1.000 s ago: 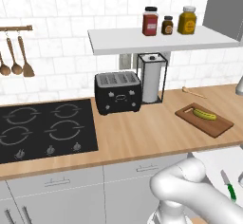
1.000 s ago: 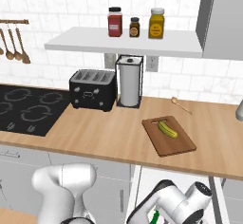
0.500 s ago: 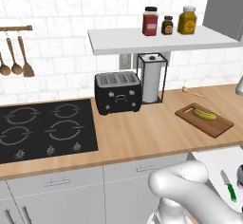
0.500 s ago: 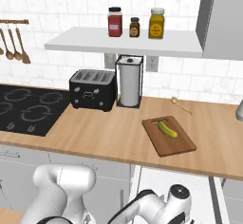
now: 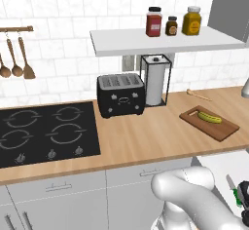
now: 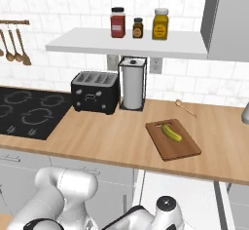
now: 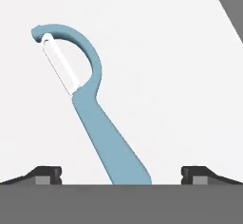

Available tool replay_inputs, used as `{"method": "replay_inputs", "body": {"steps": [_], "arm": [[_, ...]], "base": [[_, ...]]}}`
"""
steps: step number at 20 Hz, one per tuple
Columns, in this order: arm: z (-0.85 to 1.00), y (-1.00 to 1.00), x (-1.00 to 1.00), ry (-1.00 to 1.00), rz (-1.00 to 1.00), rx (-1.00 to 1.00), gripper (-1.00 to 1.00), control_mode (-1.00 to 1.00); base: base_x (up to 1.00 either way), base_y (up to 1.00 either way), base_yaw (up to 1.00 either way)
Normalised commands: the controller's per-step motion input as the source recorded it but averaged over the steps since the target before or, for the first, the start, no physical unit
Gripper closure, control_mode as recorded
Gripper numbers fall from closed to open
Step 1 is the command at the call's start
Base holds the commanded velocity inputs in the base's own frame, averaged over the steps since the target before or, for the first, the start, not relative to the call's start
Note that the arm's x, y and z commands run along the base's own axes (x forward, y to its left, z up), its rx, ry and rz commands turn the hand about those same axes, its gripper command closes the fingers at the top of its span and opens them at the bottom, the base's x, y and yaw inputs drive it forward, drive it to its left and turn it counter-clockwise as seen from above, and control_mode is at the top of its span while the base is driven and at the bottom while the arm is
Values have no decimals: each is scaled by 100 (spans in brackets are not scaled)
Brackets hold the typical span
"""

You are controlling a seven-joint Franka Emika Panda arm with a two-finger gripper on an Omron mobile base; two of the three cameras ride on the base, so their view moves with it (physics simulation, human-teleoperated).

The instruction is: Place the appropriate cutting tool for cutting the cucumber skin on the cutting board.

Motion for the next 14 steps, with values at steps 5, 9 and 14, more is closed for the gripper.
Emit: {"method": "replay_inputs", "body": {"steps": [5, 9, 14], "arm": [[0, -5, 4, 0, 5, 0, -100, -100], [0, -14, 8, 0, 14, 0, -100, -100], [0, -12, 1, 0, 15, 0, -100, -100]], "base": [[0, 0, 0], [0, 0, 0], [0, 0, 0]]}}
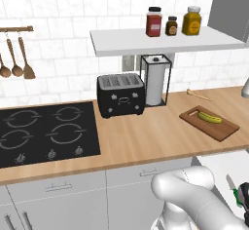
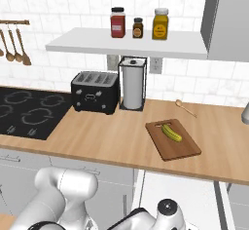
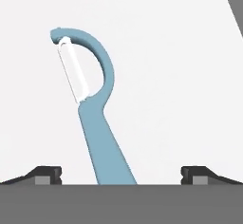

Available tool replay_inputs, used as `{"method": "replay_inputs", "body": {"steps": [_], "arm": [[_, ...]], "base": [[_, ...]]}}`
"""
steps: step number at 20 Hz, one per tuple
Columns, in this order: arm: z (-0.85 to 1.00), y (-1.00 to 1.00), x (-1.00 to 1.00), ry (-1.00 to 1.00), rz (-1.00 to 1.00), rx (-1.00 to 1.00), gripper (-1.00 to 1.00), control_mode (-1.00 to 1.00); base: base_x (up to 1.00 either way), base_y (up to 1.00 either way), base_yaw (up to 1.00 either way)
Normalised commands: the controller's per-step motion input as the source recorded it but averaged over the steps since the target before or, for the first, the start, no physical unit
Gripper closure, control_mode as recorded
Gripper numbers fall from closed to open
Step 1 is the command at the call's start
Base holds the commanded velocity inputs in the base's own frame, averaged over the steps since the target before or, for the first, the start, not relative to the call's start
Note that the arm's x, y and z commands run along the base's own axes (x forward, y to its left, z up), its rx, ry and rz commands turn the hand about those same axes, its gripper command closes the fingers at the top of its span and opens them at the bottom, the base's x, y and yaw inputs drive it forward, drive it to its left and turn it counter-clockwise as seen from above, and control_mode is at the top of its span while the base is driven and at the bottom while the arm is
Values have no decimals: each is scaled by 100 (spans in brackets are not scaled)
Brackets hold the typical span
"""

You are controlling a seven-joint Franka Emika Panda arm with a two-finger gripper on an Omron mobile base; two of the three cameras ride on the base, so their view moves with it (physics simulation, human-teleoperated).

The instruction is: Place the appropriate cutting tool for cutting the cucumber skin on the cutting board.

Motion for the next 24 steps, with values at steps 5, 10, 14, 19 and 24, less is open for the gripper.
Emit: {"method": "replay_inputs", "body": {"steps": [5, 10, 14, 19, 24], "arm": [[0, -7, 0, 3, 11, 0, -100, -100], [0, -1, -3, 7, 4, 0, 100, -100], [0, 0, -4, 7, 0, 0, 100, -100], [2, -1, 0, 3, 0, 0, 100, -100], [86, -2, -11, 0, 1, 0, 100, -100]], "base": [[0, 0, 0], [0, 0, 0], [0, 0, 0], [0, 0, 0], [0, 0, 0]]}}
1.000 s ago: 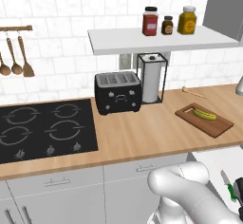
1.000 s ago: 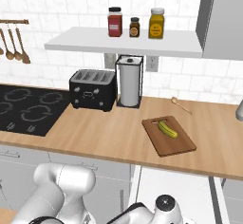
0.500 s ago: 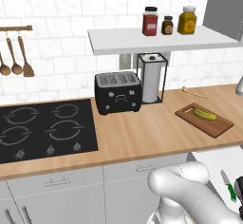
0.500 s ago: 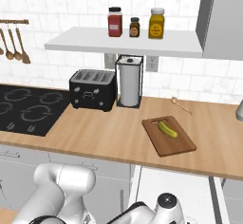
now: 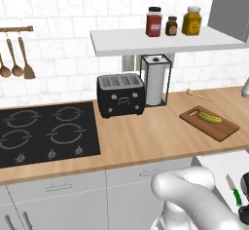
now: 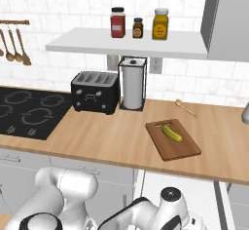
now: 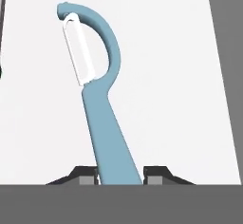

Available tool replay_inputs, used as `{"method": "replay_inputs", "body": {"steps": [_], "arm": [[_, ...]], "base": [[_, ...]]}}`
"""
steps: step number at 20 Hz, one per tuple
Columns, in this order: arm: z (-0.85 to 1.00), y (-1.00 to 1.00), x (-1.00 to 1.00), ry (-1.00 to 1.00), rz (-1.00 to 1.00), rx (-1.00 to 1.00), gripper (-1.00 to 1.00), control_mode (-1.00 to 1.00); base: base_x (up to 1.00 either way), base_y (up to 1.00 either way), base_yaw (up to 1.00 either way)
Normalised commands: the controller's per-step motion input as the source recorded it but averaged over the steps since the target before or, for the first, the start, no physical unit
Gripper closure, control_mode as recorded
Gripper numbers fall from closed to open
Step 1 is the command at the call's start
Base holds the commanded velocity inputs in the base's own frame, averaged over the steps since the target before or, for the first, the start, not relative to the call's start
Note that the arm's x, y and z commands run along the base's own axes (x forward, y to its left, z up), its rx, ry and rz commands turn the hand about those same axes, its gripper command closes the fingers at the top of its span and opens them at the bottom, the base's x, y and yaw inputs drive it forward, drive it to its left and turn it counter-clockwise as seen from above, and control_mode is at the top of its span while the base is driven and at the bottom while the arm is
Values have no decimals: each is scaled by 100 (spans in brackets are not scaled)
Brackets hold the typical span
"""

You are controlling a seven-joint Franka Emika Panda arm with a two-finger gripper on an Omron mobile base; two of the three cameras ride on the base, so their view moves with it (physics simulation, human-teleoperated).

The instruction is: Place the appropriate cutting tool for cutting the cucumber skin on the cutting board.

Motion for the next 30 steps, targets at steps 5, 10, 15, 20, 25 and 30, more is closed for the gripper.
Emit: {"method": "replay_inputs", "body": {"steps": [5, 10, 15, 20, 25, 30], "arm": [[100, 16, -18, 0, 0, 0, 100, -100], [100, 63, 54, 0, 5, 4, 100, -100], [100, 73, 100, -2, 17, 10, 100, -100], [92, 27, 96, -1, 23, 17, 100, -100], [35, 0, 97, -2, 24, 20, 100, -100], [-14, 4, 100, 0, 18, 8, 100, -100]], "base": [[0, 0, 0], [0, 0, 0], [0, 0, 0], [0, 0, 0], [0, 0, 0], [0, 0, 0]]}}
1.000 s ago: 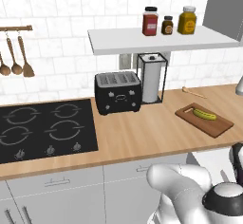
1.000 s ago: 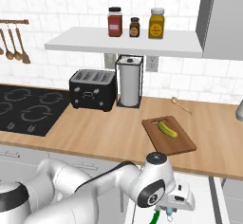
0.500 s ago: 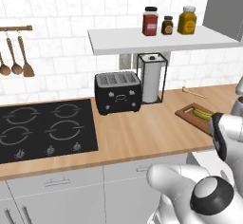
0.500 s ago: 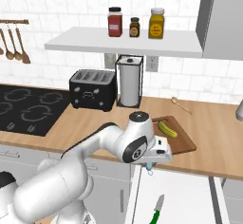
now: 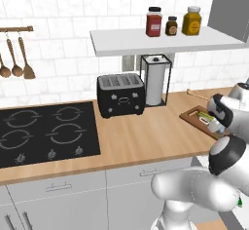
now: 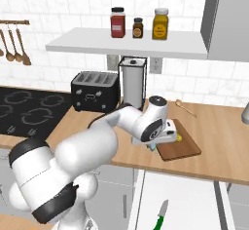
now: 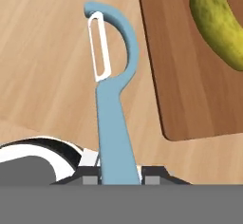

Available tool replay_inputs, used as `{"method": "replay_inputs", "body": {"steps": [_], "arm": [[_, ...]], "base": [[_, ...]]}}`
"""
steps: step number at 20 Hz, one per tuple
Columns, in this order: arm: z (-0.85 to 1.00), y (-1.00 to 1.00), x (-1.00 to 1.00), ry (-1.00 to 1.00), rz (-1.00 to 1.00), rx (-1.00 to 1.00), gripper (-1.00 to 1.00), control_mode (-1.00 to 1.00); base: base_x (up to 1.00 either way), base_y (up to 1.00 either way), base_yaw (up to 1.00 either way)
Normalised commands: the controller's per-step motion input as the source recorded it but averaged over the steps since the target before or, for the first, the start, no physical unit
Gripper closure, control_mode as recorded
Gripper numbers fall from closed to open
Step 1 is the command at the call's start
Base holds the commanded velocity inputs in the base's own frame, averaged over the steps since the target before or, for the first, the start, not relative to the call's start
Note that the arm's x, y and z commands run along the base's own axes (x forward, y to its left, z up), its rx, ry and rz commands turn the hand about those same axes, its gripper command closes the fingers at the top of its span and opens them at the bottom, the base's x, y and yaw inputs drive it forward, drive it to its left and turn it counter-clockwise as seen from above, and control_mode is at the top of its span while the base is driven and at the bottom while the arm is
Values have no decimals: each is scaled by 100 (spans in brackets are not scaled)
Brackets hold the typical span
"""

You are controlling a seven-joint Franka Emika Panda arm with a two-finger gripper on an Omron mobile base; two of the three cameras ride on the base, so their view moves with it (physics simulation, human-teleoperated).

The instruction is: Place the appropriate cutting tool for cutting the cucumber skin on the cutting board.

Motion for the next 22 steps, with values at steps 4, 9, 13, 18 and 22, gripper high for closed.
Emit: {"method": "replay_inputs", "body": {"steps": [4, 9, 13, 18, 22], "arm": [[-30, -15, 82, 0, 10, 0, 100, -100], [-27, -12, 48, 0, 2, 0, 100, -100], [-45, -24, 28, 0, 0, -3, 100, -100], [-49, -51, 11, 0, 0, -5, 100, -100], [-27, -65, 25, 0, 0, -4, 100, -100]], "base": [[0, 0, 0], [0, 0, 0], [0, 0, 0], [0, 0, 0], [0, 0, 0]]}}
